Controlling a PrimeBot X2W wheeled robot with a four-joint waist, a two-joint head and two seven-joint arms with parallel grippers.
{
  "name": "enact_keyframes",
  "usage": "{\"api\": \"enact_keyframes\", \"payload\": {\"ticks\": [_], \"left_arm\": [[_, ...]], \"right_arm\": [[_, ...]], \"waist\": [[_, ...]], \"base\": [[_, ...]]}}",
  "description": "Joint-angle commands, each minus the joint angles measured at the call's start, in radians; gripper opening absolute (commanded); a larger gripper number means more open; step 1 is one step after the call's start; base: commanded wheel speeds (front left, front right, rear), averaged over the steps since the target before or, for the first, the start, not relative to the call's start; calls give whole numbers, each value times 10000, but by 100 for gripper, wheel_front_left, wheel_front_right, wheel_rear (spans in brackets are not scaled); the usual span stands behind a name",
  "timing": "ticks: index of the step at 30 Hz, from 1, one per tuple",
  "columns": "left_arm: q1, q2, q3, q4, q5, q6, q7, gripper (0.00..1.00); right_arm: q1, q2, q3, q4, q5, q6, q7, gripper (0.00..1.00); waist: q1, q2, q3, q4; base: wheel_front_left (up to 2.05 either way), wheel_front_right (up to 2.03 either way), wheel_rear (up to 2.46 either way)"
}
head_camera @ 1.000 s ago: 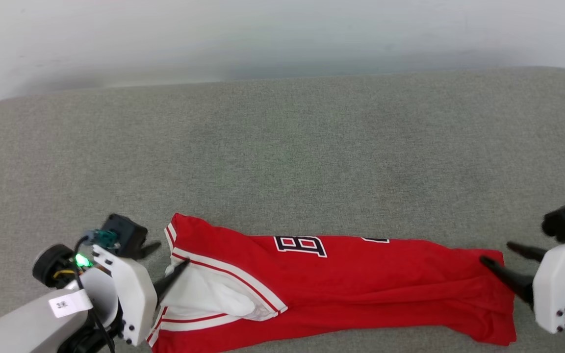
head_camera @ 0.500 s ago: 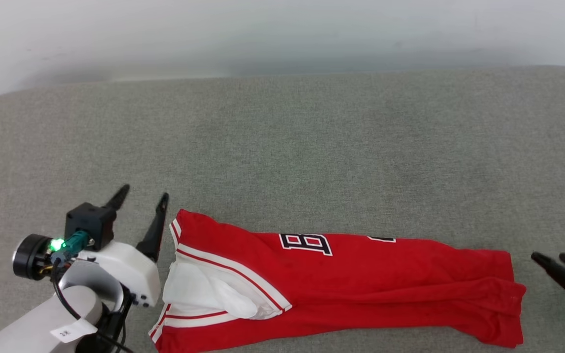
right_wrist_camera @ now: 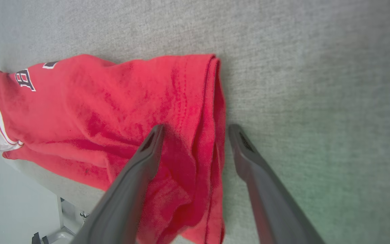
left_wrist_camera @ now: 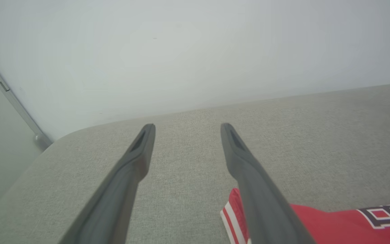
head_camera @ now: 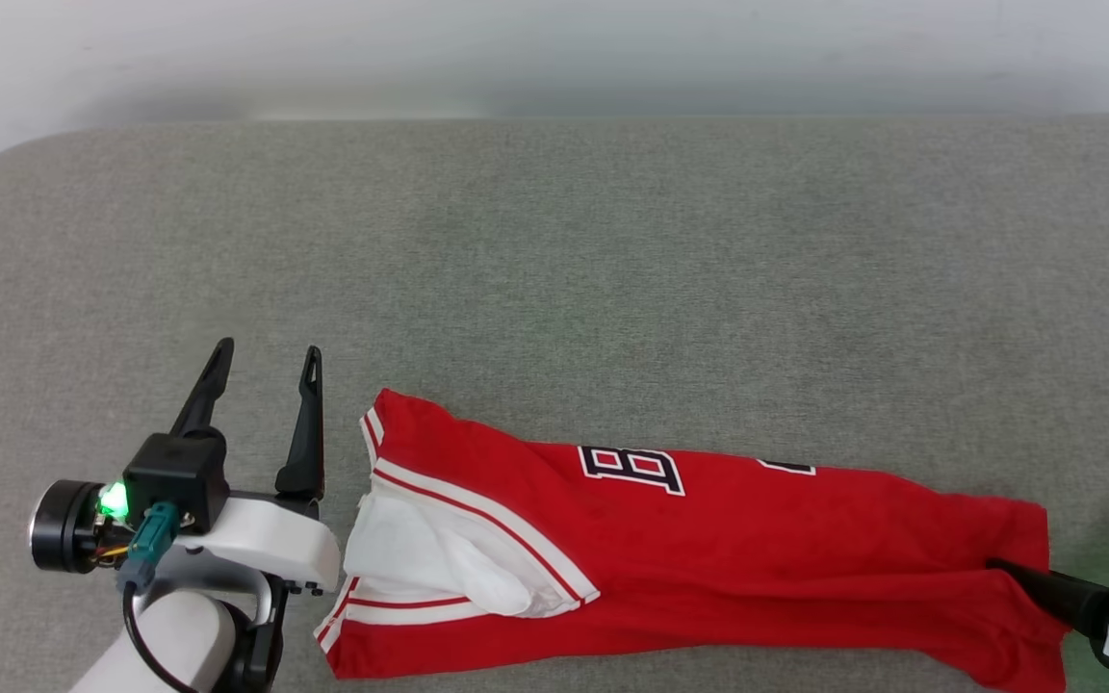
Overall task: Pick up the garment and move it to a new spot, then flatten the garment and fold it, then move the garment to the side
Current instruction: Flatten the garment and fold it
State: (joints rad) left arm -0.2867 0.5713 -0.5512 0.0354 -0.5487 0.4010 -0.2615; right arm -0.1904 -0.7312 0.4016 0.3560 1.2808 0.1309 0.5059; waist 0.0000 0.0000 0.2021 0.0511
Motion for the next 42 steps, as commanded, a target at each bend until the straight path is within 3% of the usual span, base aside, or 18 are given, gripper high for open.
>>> {"api": "enact_keyframes", "payload": {"ticks": [1,4,11,12,13,14,28,35,42], "left_arm": [[140,-108,164,-2,145,-62,-45,100],[514,-601,845,-27,737,-348,-44,100],[1287,-1604,2258,-83,1934,-997,-45,100],[1365,-1748,2433,-115,2121,-1063,-47,100],[1451,-1897,2587,-130,2284,-1142,-45,100],[1540,-2001,2728,-132,2504,-1246,-47,100],[2324,-3506,4238,-294,4123,-2231,-46,100],[2685,-3933,4768,-273,4517,-2613,-46,100],[2960,-4254,5134,-259,4792,-2911,-46,100]], "right_arm": [[141,337,261,83,77,-4,159,100],[257,817,454,65,466,-3,441,100],[108,1259,854,-30,709,-3,781,100],[49,1267,875,-38,704,-3,772,83],[-19,1269,884,-56,718,-3,755,24],[-60,1264,882,-97,747,-3,755,0],[-471,12,81,-200,846,-6,23,0],[31,-1043,-391,210,624,-4,-130,0],[321,-1344,-472,-580,562,-4,257,0]], "waist": [[0,0,45,84],[0,0,84,167],[0,0,119,241],[0,0,112,254],[0,0,100,264],[0,0,82,272],[0,0,-386,262],[0,0,-648,238],[0,0,-822,133]], "base": [[0,0,0],[0,0,0],[0,0,0],[0,0,0],[0,0,0],[0,0,0],[0,0,0],[0,0,0],[0,0,0]]}}
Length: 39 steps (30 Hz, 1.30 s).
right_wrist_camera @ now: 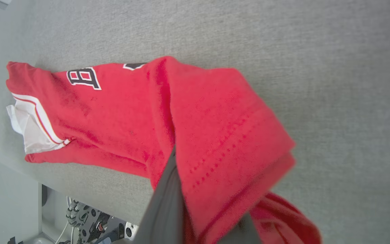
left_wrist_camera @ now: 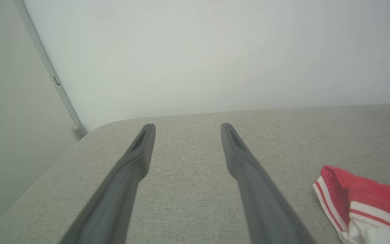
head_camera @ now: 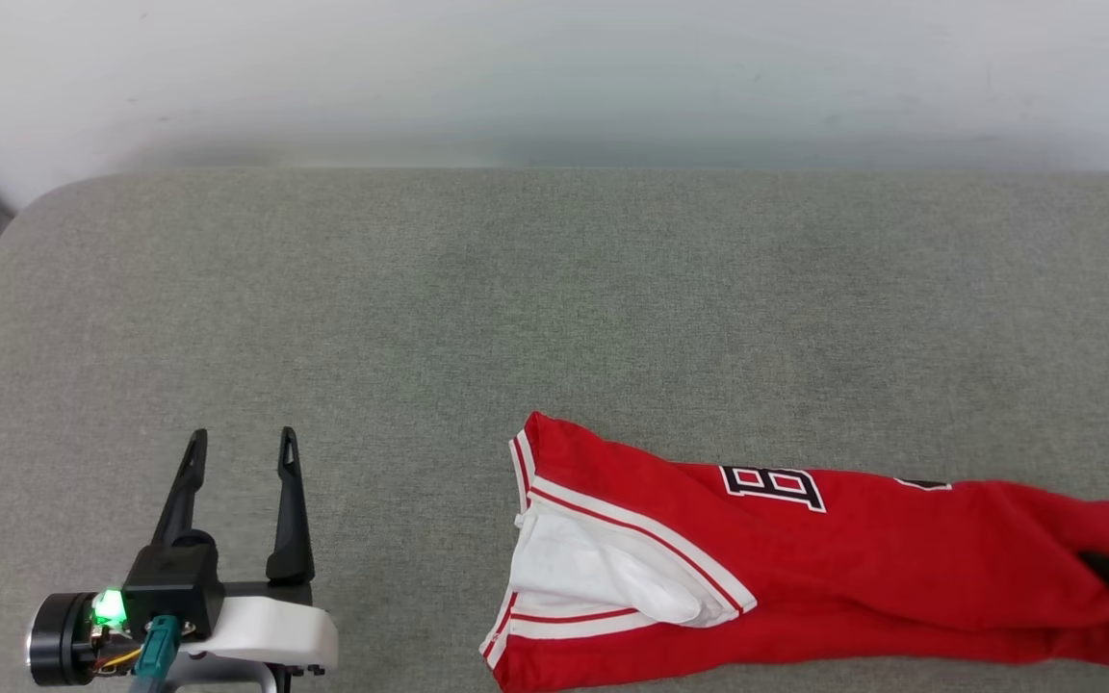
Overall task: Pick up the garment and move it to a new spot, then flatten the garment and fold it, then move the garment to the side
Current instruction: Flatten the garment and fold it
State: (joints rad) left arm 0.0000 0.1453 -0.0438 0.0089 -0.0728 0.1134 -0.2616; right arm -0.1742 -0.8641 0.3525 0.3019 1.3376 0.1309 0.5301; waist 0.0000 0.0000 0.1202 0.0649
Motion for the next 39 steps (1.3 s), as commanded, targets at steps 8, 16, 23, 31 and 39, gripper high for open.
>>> {"api": "enact_keyframes", "payload": {"ticks": [8,16,23,31,39], "left_arm": [[95,-219,297,34,258,-275,-45,100],[-134,-404,323,54,406,-457,-45,100],[-373,-500,311,38,464,-588,-45,100],[-710,-650,202,82,504,-704,-45,100],[-906,-742,167,190,518,-764,-45,100]], "right_arm": [[-319,623,368,-2531,-396,-4,840,0],[-1821,2208,1334,-3285,-1394,-4,2045,0],[-3411,3738,2719,-2709,-2661,-4,2598,0],[-4547,5026,4236,-806,-3779,-4,1995,0],[-4952,5435,5519,818,-4220,-6,1552,0]], "waist": [[0,0,6,-35],[0,0,182,105],[0,0,490,315],[0,0,912,591],[0,0,1207,721]], "base": [[0,0,0],[0,0,0],[0,0,0],[0,0,0],[0,0,0]]}}
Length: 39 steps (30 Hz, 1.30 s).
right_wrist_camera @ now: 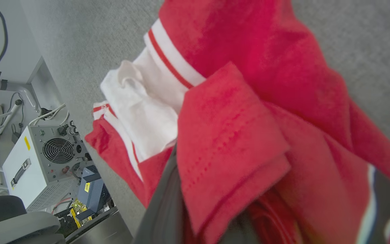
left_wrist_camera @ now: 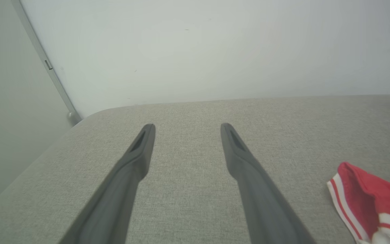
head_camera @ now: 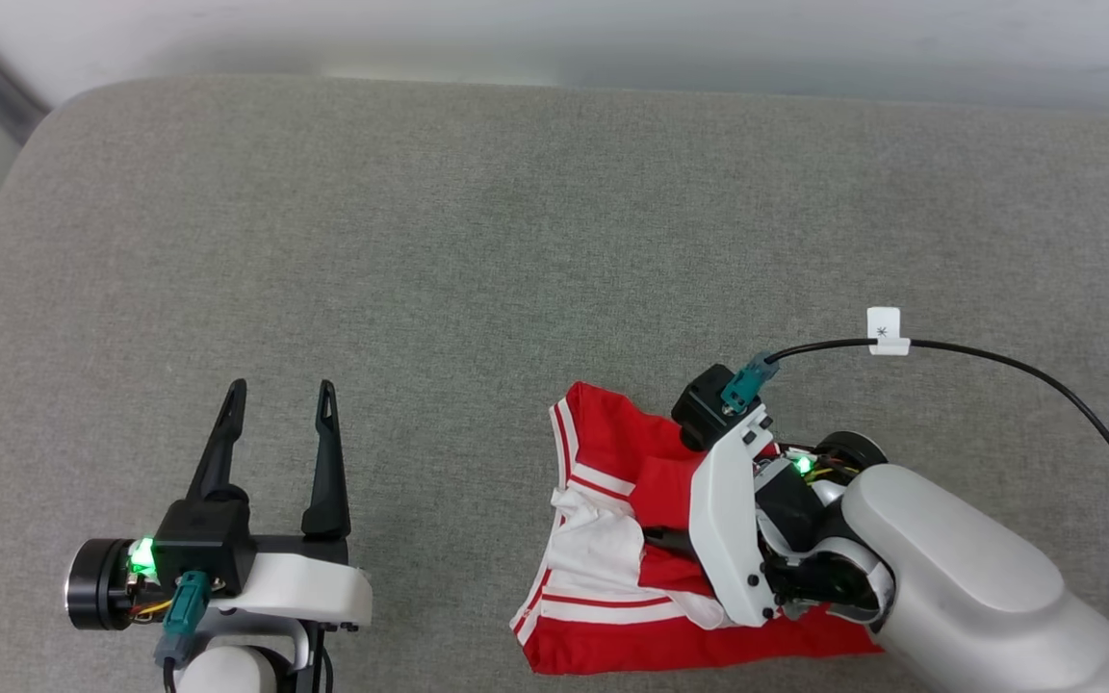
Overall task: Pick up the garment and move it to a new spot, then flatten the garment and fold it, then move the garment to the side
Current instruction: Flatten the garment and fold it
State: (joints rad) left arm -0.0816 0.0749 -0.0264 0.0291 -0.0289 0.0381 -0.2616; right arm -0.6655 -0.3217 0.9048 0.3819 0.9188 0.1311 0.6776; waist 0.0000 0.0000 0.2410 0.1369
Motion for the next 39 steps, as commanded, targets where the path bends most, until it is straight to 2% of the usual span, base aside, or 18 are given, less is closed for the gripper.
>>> {"api": "enact_keyframes", "payload": {"ticks": [1,3,4,5,6,9,13,16,19,24,28,34,39], "left_arm": [[-94,-45,0,15,81,-18,-45,100],[-76,-58,36,60,81,-24,-45,100],[-41,-59,52,95,81,-33,-45,100],[15,-55,70,128,86,-31,-45,100],[81,-52,103,156,91,-28,-45,100],[187,-38,158,197,111,-62,-45,100],[448,6,231,193,144,-82,-45,100],[574,1,236,141,169,-105,-45,100],[711,11,265,110,170,-131,-43,100],[811,-2,307,51,181,-140,-43,100],[911,-15,295,28,152,-121,-42,100],[975,-11,387,-49,107,-158,-36,100],[1037,-43,386,-50,101,-177,-36,100]], "right_arm": [[-65,14,100,154,-20,-8,-55,0],[-76,61,201,243,200,-8,-473,0],[-113,29,224,218,252,-8,-692,17],[-128,-39,301,131,339,-8,-850,62],[-150,-145,381,-26,397,-6,-1016,100],[-252,-688,433,-635,439,-6,-1696,100],[-285,-1541,-24,-1508,-67,-6,-3315,100],[-130,-2005,-962,-1735,-754,-6,-4771,100],[235,-2021,-2341,-1625,-1764,-6,-6245,100],[1247,-1380,-4859,-1451,-3787,-6,-8193,100],[2395,-619,-6699,-1666,-5225,-6,-9042,100],[4059,722,-8517,-2681,-6767,-6,-9406,100],[5279,1787,-9429,-3654,-7290,-6,-9419,100]], "waist": [[0,0,1,-1],[0,0,-53,-28],[0,0,-118,-40],[0,0,-195,-63],[0,0,-287,-104],[0,0,-551,-229],[0,0,-918,-457],[0,0,-1104,-648],[0,0,-1246,-831],[0,0,-1408,-1093],[0,0,-1497,-1209],[0,0,-1554,-1314],[0,0,-1568,-1304]], "base": [[0,0,0],[0,0,0],[0,0,0],[0,0,0],[0,0,0],[0,0,0],[0,0,0],[0,0,0],[0,0,0],[0,0,0],[0,0,0],[0,0,0],[0,0,0]]}}
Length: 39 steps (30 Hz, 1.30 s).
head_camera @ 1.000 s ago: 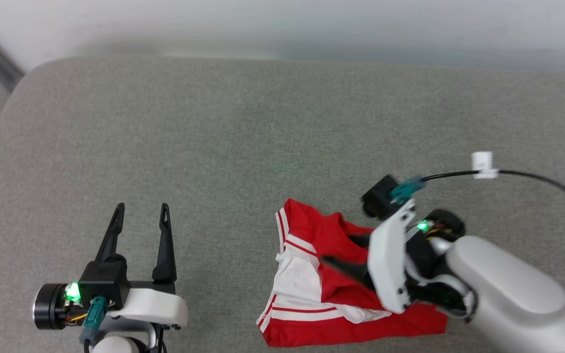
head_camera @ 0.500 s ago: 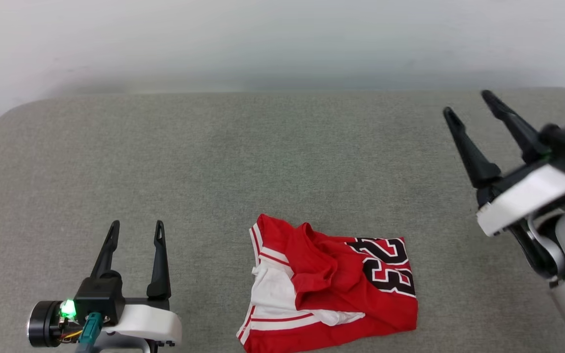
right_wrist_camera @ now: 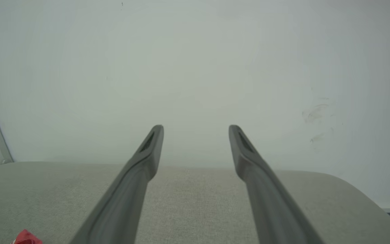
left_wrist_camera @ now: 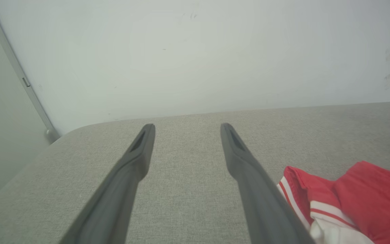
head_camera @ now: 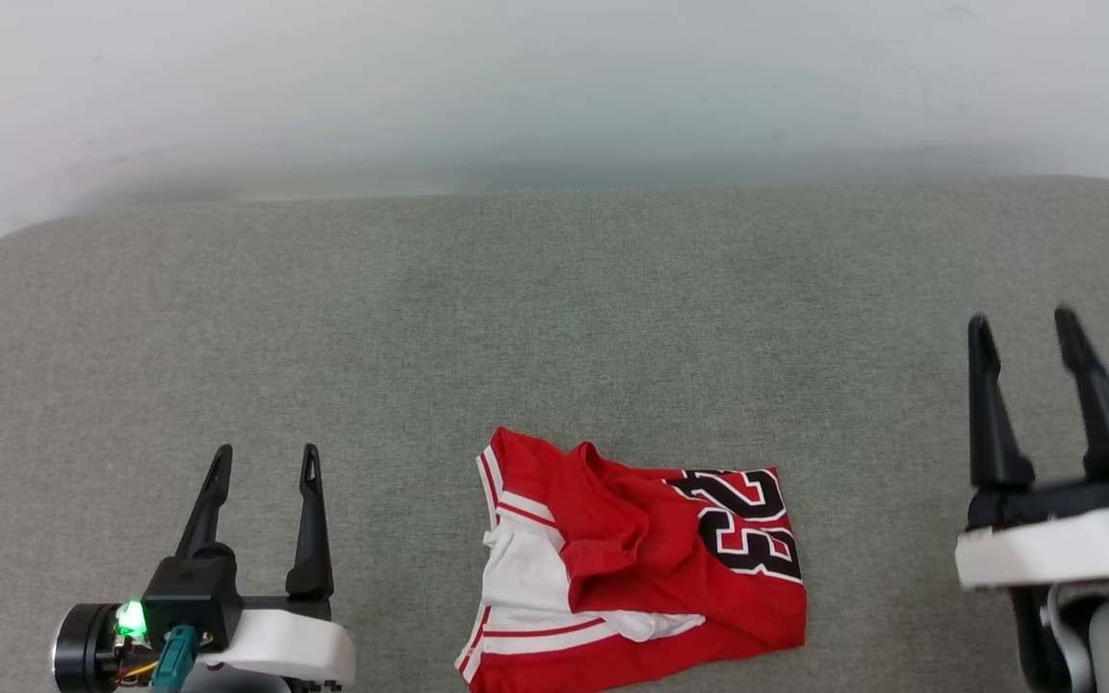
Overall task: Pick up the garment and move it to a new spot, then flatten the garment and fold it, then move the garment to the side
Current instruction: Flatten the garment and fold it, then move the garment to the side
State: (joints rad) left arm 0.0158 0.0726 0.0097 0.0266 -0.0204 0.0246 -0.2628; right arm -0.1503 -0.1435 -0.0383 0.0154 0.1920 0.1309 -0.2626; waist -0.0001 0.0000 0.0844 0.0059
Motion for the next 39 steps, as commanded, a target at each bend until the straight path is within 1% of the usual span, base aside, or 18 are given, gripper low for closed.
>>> {"api": "enact_keyframes", "payload": {"ticks": [1,5,9,15,18,21,24,26,27,29,30,32,33,35,36,39], "left_arm": [[75,-24,15,-18,13,-56,-23,100],[144,-42,23,-6,-11,-51,-23,100],[203,-62,54,12,-53,-51,-24,100],[229,-92,79,6,-67,-72,-24,100],[225,-103,108,-14,-64,-61,-24,100],[231,-119,111,-2,-68,-67,-24,100],[181,-127,112,32,-56,-99,-24,100],[155,-132,127,41,-54,-111,-24,100],[145,-134,125,42,-48,-127,-24,100],[101,-136,123,37,-35,-133,-24,100],[80,-139,119,26,-28,-135,-24,100],[37,-142,126,12,-28,-148,-24,100],[37,-142,126,12,-28,-148,-24,100],[7,-148,144,-3,-39,-156,-24,100],[-7,-152,139,-8,-43,-153,-23,100],[-60,-161,138,-38,-46,-147,-23,100]], "right_arm": [[361,152,-82,-78,-49,-4,-19,100],[1068,466,-212,-399,-125,-4,-22,100],[1576,589,-167,-442,-214,-4,-22,100],[1661,652,-225,-492,-287,-4,-23,100],[1259,346,-116,-617,-338,-4,-23,100],[652,-128,-60,-687,-241,-6,-22,100],[-178,-872,267,-694,-13,-4,-20,100],[-691,-1270,642,-689,323,-4,270,100],[-1041,-1617,819,-773,441,-4,530,100],[-1530,-1988,1188,-795,993,-6,1383,100],[-1796,-2261,1403,-859,1177,-3,1886,100],[-2152,-2604,1787,-770,1967,-6,3268,100],[-2152,-2604,1787,-770,1967,-6,3268,100],[-2431,-3073,2204,-631,2717,-4,5003,100],[-2521,-3186,2354,-559,3272,-6,5858,100],[-2720,-3582,2594,-376,4515,-4,7978,100]], "waist": [[1,0,-10,19],[1,0,-51,69],[1,0,-103,113],[1,0,-100,167],[1,0,-77,157],[1,0,-73,143],[1,0,-69,155],[1,0,-68,163],[1,0,-53,175],[1,0,-1,208],[1,0,29,225],[1,0,98,262],[1,0,98,262],[1,0,162,299],[1,0,198,314],[1,0,340,369]], "base": [[0,0,0],[0,0,0],[0,0,0],[0,0,0],[0,0,0],[0,0,0],[0,0,0],[0,0,0],[0,0,0],[0,0,0],[0,0,0],[0,0,0],[0,0,0],[0,0,0],[0,0,0],[0,0,0]]}}
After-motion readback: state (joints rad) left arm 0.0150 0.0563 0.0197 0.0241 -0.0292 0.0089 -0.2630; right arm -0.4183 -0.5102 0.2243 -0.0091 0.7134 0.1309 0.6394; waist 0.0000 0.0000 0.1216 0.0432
